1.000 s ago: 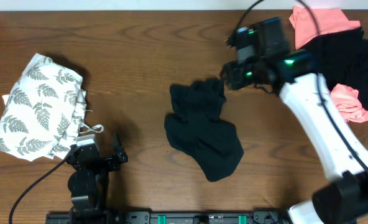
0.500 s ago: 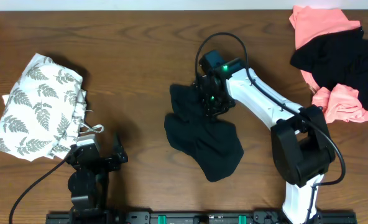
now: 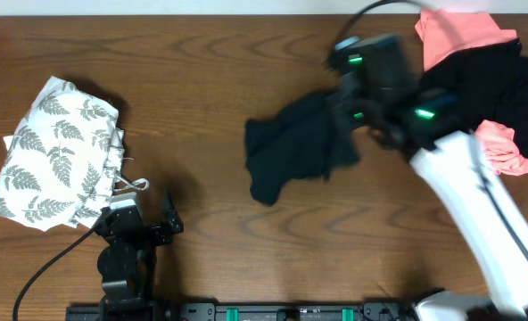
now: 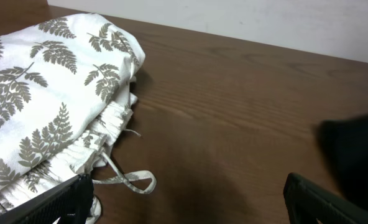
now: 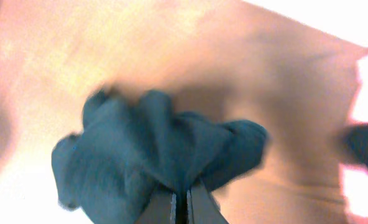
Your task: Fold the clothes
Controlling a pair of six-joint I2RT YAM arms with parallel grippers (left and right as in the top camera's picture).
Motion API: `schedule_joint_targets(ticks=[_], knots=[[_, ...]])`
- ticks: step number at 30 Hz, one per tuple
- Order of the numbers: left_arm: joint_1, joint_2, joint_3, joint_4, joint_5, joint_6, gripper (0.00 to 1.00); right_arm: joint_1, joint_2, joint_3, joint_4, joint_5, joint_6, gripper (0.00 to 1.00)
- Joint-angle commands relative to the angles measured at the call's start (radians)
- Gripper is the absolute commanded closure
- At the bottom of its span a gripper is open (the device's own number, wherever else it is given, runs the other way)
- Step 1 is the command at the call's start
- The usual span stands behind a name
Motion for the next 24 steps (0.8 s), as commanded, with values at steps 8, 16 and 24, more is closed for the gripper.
schedule_joint_targets(ticks=[8,16,24], knots=[[0.003,-0.002,-0.014,-0.024,-0.004,0.014,0.02,-0.146,-0.03,0.01,-0.068,-0.154,-0.112,0.99],[0.003,-0.002,-0.014,-0.024,-0.004,0.014,0.02,-0.065,-0.023,0.01,0.087,-0.752,-0.282,0.99],[0.003,-0.002,-0.014,-0.024,-0.004,0.014,0.02,-0.106,0.005,0.01,0.071,-0.151,-0.147,0.99]])
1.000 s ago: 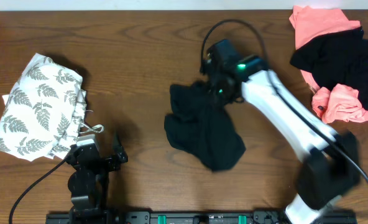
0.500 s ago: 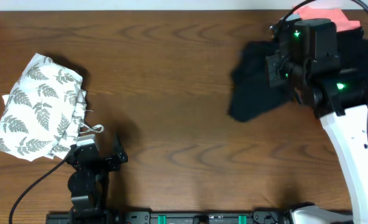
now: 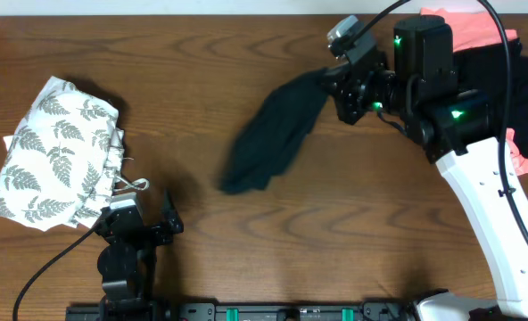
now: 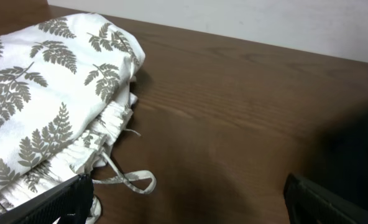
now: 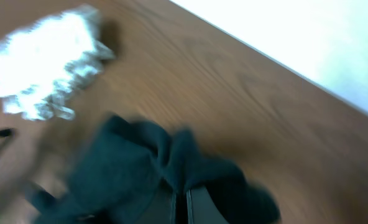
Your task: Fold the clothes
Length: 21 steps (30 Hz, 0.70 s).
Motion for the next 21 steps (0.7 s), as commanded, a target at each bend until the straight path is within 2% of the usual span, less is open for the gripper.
schedule_joint_targets(ticks=[1,3,4,6,7,10,16,21], knots=[[0.003,-0.002,-0.014,-0.024,-0.004,0.014,0.02,-0.032,0.019,0.008,-0.077,0.324,0.026,0.99],[0.003,-0.002,-0.014,-0.025,-0.004,0.014,0.02,-0.052,0.056,0.008,-0.149,0.42,0.028,0.97],[0.003,-0.002,-0.014,-0.024,-0.004,0.014,0.02,-0.065,0.081,0.008,-0.178,0.442,0.029,0.9],[0.003,-0.002,-0.014,-0.024,-0.004,0.014,0.02,-0.083,0.129,0.008,-0.219,0.453,0.064,0.6],[0.003,-0.002,-0.014,-0.024,-0.004,0.014,0.02,-0.09,0.153,0.008,-0.237,0.453,0.091,0.49],[0.003,-0.002,-0.014,-0.024,-0.004,0.014,0.02,-0.098,0.226,0.008,-0.295,0.406,0.164,0.46],[0.003,-0.002,-0.014,-0.024,-0.004,0.014,0.02,-0.03,0.306,0.008,-0.264,0.087,0.163,0.44],[0.003,-0.002,-0.014,-0.024,-0.004,0.014,0.02,0.072,0.357,0.008,-0.175,0.071,0.171,0.43]])
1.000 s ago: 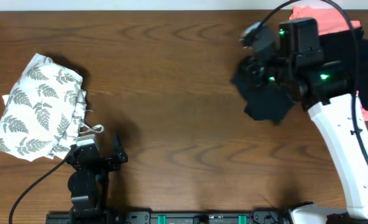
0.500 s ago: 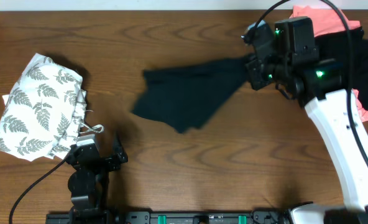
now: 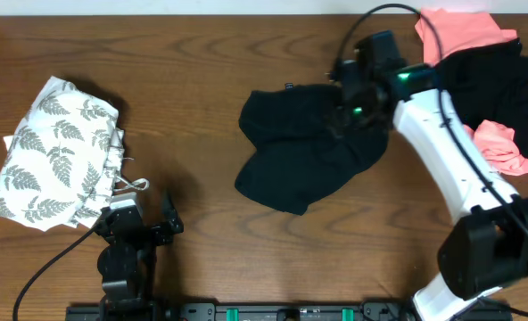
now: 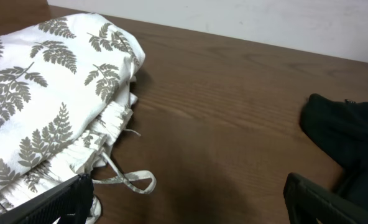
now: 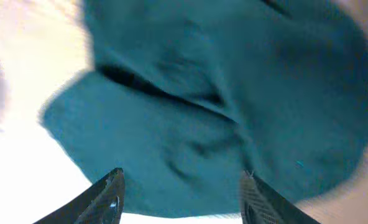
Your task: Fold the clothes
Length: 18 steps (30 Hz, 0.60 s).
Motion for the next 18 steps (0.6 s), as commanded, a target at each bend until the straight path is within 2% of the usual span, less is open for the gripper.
schedule_joint_targets(ticks=[1,4,9,12,13,15,17,18], knots=[[0.003,-0.002,-0.014,-0.024,-0.004,0.014,0.02,0.082,0.052,0.006,0.049,-0.077,0.024,0.43],[0.003,-0.002,-0.014,-0.024,-0.004,0.014,0.02,0.15,0.109,0.006,0.127,-0.046,0.052,0.41],[0.003,-0.002,-0.014,-0.024,-0.004,0.014,0.02,0.229,0.228,0.006,0.23,0.248,0.177,0.4],[0.003,-0.002,-0.014,-0.024,-0.004,0.014,0.02,0.248,0.293,0.006,0.267,0.308,0.18,0.44],[0.003,-0.002,-0.014,-0.024,-0.004,0.014,0.02,0.25,0.307,0.006,0.27,0.307,0.18,0.47],[0.003,-0.002,-0.014,-0.024,-0.004,0.014,0.02,0.253,0.328,0.006,0.274,0.304,0.18,0.6],[0.003,-0.002,-0.014,-0.024,-0.004,0.014,0.02,0.253,0.329,0.007,0.269,0.304,0.18,0.84],[0.003,-0.002,-0.014,-0.024,-0.004,0.014,0.02,0.254,0.317,0.007,0.265,0.299,0.179,0.91]])
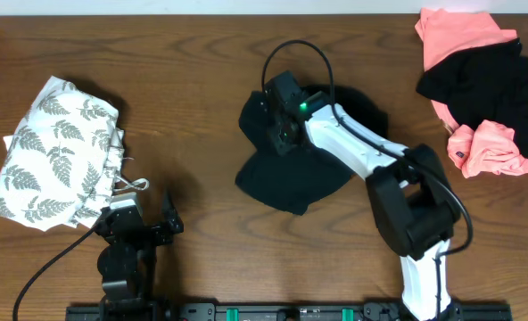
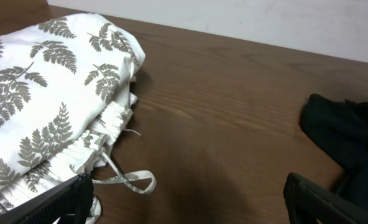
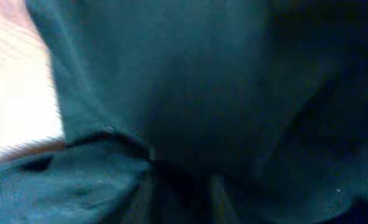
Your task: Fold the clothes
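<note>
A dark teal-black garment (image 1: 282, 183) lies crumpled in the middle of the table; its edge shows in the left wrist view (image 2: 352, 130). My right gripper (image 1: 280, 125) is down on its upper left part, the arm lying across it. Dark cloth (image 3: 202, 93) fills the right wrist view, and the right gripper (image 3: 181, 196) shows dim fingers partly apart with cloth between them. My left gripper (image 1: 137, 227) rests open near the front edge, holding nothing (image 2: 187, 208).
A folded white fern-print cloth (image 1: 54, 152) lies at the left, its drawstring loop (image 2: 131, 180) close to my left fingers. A pile of pink and black clothes (image 1: 487, 80) sits at the back right corner.
My right gripper has moved from the garment's right side to its upper left part and now sits low on the cloth, its fingers closer together. The garment and left arm are unchanged.
My right gripper was shut on the dark garment, holding it bunched near the pile. Then it held the garment hanging stretched toward the middle. Then the garment lay spread on the table with the gripper open above it. Now the gripper is down on its left part.
</note>
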Controlling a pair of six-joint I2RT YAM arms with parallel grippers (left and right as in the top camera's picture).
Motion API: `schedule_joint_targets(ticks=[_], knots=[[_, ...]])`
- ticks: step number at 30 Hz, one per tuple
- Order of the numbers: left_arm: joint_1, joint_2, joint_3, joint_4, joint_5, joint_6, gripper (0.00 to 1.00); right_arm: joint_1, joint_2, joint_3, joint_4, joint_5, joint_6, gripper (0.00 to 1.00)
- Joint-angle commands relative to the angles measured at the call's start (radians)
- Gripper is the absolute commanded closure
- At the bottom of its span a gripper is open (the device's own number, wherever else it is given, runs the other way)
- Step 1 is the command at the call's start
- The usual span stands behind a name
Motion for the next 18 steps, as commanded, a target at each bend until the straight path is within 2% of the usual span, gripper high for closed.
schedule_joint_targets(ticks=[1,2,9,13,18], knots=[[0.003,-0.002,-0.014,-0.024,-0.004,0.013,0.02,0.006,-0.034,0.007,-0.005,0.031,0.017,0.95],[0.003,-0.002,-0.014,-0.024,-0.004,0.014,0.02,0.006,-0.056,0.008,-0.005,0.011,0.007,0.99],[0.003,-0.002,-0.014,-0.024,-0.004,0.014,0.02,-0.009,-0.366,0.008,0.015,-0.226,-0.095,0.99],[0.003,-0.002,-0.014,-0.024,-0.004,0.013,0.02,-0.041,-0.556,0.008,0.043,-0.357,-0.271,0.99],[0.003,-0.002,-0.014,-0.024,-0.004,0.014,0.02,-0.147,-0.715,0.008,0.016,-0.284,-0.34,0.99]])
